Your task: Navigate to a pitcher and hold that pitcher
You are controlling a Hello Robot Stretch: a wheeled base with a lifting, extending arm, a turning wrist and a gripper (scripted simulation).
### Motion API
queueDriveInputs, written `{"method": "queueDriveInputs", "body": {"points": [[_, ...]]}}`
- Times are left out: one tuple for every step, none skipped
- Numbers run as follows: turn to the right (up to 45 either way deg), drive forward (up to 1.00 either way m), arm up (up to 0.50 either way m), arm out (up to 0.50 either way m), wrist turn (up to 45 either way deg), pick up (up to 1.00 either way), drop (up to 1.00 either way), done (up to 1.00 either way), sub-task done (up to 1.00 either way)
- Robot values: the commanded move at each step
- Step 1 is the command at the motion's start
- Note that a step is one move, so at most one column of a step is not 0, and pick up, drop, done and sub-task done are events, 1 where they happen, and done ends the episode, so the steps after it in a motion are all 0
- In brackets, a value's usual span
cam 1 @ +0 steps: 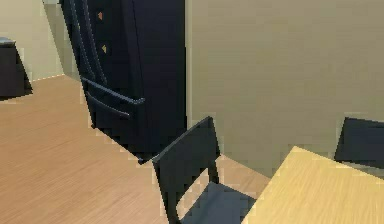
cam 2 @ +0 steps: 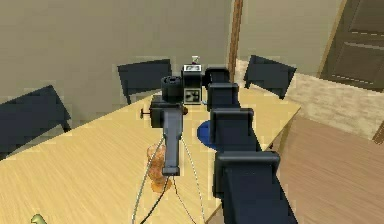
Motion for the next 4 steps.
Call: {"method": "queueDriveInputs", "body": {"points": [[0.0,0.00,0.00,0.00,45.0,0.00,0.00,0.00,0.00],[0.0,0.00,0.00,0.00,45.0,0.00,0.00,0.00,0.00],[0.0,0.00,0.00,0.00,45.0,0.00,0.00,0.00,0.00],[0.0,0.00,0.00,0.00,18.0,0.00,0.00,0.00,0.00]]}}
